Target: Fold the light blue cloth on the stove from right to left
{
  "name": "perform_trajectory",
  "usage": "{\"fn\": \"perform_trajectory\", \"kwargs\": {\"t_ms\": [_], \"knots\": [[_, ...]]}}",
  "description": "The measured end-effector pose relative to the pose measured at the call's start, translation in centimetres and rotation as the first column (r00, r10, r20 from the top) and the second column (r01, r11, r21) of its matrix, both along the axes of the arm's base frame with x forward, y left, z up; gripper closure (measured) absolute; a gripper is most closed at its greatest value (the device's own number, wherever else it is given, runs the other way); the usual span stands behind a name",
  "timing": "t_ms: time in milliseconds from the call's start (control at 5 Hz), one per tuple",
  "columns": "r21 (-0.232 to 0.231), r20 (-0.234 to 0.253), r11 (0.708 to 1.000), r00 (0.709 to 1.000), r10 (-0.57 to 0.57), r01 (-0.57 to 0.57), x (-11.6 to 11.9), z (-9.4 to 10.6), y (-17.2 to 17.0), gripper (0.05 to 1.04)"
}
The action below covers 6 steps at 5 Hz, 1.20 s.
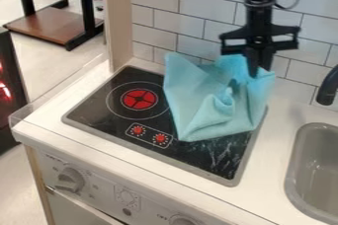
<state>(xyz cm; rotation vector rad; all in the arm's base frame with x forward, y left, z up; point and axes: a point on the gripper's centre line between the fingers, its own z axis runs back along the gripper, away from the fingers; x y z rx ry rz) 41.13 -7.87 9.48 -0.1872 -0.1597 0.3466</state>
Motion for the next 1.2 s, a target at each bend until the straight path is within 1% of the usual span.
{"fn": "perform_trajectory", "kwargs": {"t_ms": [200,400,600,800,1000,1200], "knots": [[0.003,0.006,1.000,0.999,0.031,-0.031,-1.4,0.1,2.6,1.029],[0.014,0.020,0.999,0.999,0.048,-0.049,-2.8,-0.1,3.9,1.029],[0.038,0.008,0.998,0.998,0.057,-0.058,-4.7,-1.1,5.3,1.029],[0.058,-0.011,0.996,0.997,0.073,-0.072,-6.3,-2.6,6.6,1.030],[0.085,-0.012,0.995,0.998,0.058,-0.057,-7.2,-3.9,7.3,1.030],[0.034,-0.002,0.998,0.999,0.043,-0.043,-7.0,-5.9,8.8,1.030]]}}
